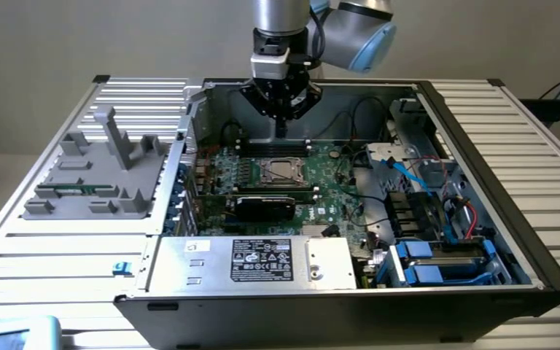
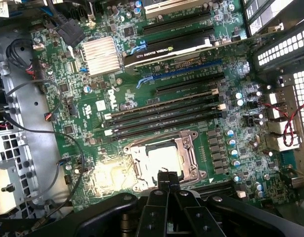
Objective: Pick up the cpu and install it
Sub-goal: 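Install the second cpu locking lever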
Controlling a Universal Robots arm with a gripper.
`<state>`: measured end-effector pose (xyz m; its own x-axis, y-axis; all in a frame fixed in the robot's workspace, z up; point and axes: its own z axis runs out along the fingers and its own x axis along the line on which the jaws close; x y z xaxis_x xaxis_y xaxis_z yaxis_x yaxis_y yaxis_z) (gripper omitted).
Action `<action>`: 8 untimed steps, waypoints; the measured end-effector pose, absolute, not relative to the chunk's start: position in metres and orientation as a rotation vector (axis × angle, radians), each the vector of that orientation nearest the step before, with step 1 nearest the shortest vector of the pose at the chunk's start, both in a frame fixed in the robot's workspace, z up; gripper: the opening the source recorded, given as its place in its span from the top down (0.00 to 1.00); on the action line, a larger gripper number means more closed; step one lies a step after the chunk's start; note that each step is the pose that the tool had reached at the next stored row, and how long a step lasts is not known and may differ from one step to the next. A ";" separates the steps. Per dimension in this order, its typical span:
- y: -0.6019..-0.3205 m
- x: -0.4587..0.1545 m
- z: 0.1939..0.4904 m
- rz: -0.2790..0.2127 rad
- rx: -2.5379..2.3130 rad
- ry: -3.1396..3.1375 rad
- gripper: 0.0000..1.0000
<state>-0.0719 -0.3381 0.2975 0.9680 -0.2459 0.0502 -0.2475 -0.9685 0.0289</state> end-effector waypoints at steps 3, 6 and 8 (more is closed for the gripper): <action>-0.338 -0.072 0.297 0.072 3.082 -0.386 0.89; -0.338 -0.072 0.297 0.072 3.082 -0.386 0.89; -0.338 -0.072 0.297 0.072 3.082 -0.386 0.89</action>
<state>-0.0721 -0.3380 0.2975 0.9680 -0.2457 0.0502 -0.2473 -0.9685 0.0288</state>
